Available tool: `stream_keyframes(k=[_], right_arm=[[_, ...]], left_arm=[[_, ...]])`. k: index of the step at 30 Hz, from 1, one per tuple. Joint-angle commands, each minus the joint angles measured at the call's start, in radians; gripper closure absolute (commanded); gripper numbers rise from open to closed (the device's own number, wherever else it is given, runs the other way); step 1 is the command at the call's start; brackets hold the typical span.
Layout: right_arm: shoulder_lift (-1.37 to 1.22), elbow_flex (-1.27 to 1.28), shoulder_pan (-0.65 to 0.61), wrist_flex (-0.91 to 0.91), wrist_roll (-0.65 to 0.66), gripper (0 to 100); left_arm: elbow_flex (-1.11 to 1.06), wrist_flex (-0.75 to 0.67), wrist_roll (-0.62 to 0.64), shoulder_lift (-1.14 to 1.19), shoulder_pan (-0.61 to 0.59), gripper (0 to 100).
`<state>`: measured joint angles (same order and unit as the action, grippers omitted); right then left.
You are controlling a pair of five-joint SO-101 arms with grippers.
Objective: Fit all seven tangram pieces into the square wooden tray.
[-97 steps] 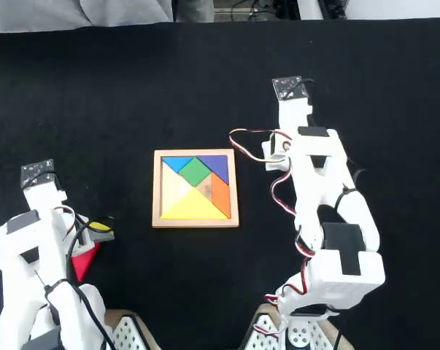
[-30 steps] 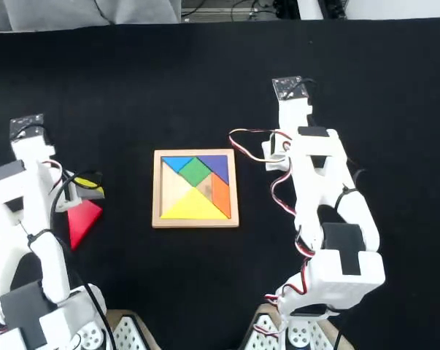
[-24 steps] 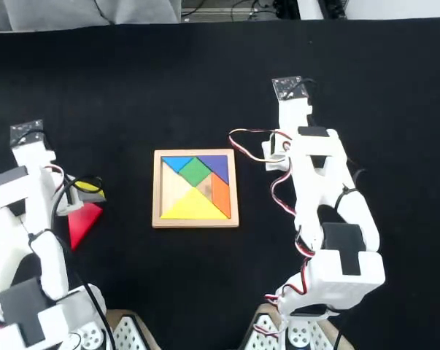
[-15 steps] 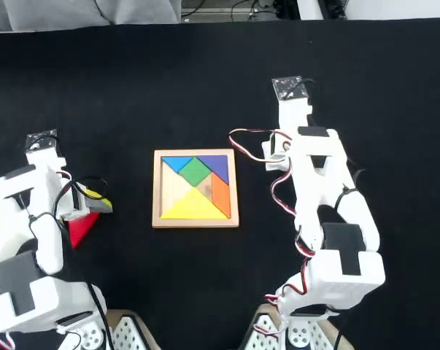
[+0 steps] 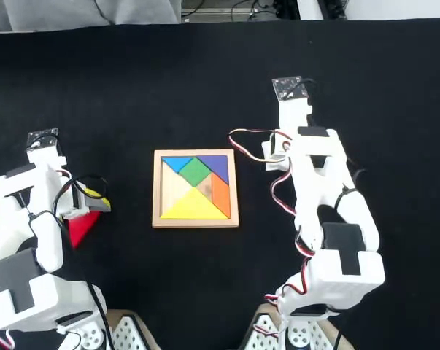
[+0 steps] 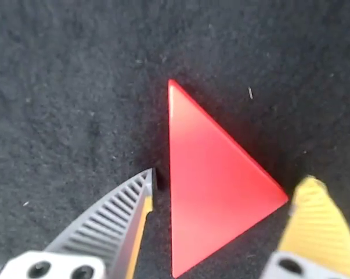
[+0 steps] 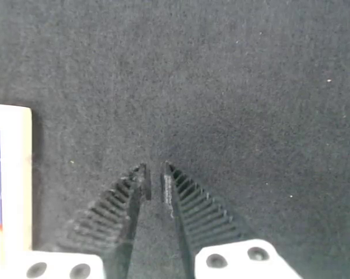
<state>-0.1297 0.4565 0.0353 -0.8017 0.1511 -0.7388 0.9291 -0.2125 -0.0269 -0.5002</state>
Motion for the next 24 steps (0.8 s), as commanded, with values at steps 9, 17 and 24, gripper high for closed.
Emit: stream_keyframes(k=[9,17,24], right_arm=[[0.010,-0.002,-0.011,-0.005,0.009,95.2],[0.010,-0.002,-0.012,-0.003,0.009,95.2],[0.010,-0.002,-0.012,-0.003,0.009,95.2]], left_arm=[[0.030,-0.023,-0.069,-0.003,0.015,72],[0.064,0.038,-0.061,-0.041,0.101,73],[0.070,0.055,0.032,-0.279,0.259,73]])
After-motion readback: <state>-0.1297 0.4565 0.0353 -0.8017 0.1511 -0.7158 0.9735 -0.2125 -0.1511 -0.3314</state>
